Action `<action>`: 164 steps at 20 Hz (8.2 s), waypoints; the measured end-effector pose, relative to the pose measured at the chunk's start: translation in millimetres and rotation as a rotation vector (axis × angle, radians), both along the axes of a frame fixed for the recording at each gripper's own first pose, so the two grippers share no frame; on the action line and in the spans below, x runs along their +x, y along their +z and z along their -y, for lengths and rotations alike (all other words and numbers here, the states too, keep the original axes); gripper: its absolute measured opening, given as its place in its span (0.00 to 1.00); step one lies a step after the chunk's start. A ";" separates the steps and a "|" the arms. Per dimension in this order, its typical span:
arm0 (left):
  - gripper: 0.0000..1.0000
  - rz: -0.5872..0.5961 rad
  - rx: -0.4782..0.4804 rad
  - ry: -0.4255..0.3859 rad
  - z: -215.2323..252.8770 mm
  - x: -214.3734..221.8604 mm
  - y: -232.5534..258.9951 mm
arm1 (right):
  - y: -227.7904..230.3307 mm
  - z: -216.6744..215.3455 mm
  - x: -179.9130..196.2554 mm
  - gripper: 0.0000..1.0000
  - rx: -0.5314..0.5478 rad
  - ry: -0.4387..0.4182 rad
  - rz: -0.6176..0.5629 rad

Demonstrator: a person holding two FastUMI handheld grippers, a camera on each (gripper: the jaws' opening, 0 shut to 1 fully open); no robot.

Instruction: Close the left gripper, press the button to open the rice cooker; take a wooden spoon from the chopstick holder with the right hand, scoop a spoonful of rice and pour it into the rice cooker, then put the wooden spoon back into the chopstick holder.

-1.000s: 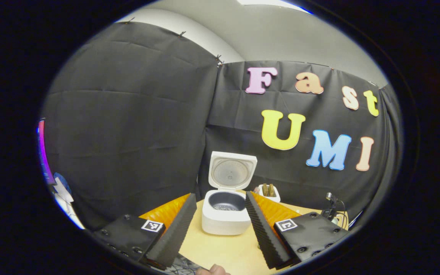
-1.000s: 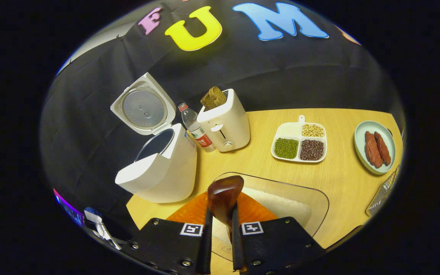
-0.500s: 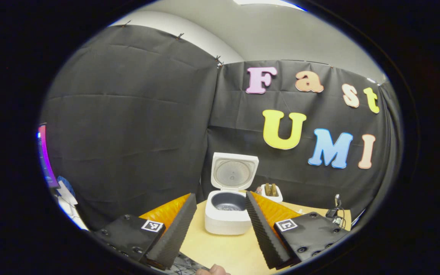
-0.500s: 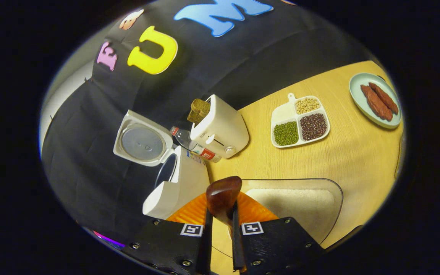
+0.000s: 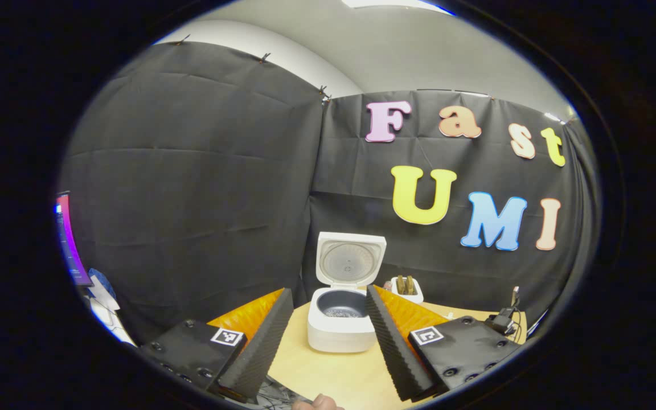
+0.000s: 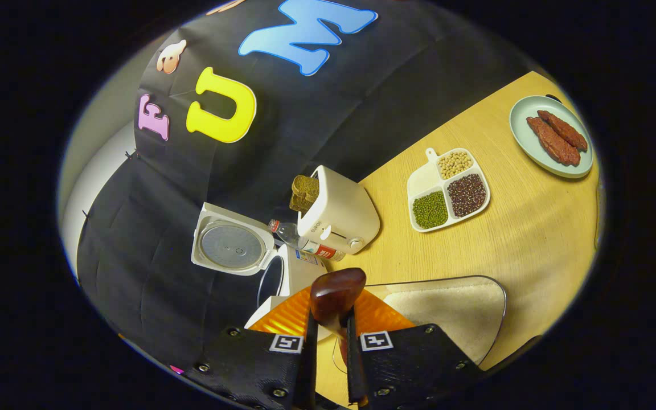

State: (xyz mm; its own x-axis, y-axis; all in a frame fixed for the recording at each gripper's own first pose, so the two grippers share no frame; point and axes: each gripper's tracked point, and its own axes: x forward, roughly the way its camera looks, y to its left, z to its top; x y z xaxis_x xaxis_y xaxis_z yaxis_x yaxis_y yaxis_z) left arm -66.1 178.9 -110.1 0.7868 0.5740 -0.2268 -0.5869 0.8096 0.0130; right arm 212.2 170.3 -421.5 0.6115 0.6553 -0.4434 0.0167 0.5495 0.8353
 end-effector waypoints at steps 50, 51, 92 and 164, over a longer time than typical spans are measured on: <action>0.89 -0.059 -0.048 0.254 -84.4 -97.4 -28.3 | 38.5 -345.4 20.1 0.22 -0.713 0.806 0.948; 0.89 -0.058 -0.043 0.253 -84.1 -97.3 -27.0 | 37.1 -345.7 17.4 0.22 -0.749 0.822 0.987; 0.89 0.189 -0.239 -0.337 29.9 26.3 10.3 | 300.7 65.8 -78.4 0.22 -0.375 -0.109 0.538; 0.89 0.132 -0.057 -0.325 -100.8 337.7 -33.6 | 227.0 158.0 -135.9 0.96 -0.716 -0.526 0.481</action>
State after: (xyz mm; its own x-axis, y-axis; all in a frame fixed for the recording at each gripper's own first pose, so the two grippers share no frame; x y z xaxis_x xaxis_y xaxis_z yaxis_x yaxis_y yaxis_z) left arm 271.6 279.7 -143.7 0.9508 0.2785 -0.1355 -0.2924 0.9515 -0.0959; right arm 76.3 12.3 -194.4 0.9636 -0.0730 -0.2572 0.1499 0.9441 0.2937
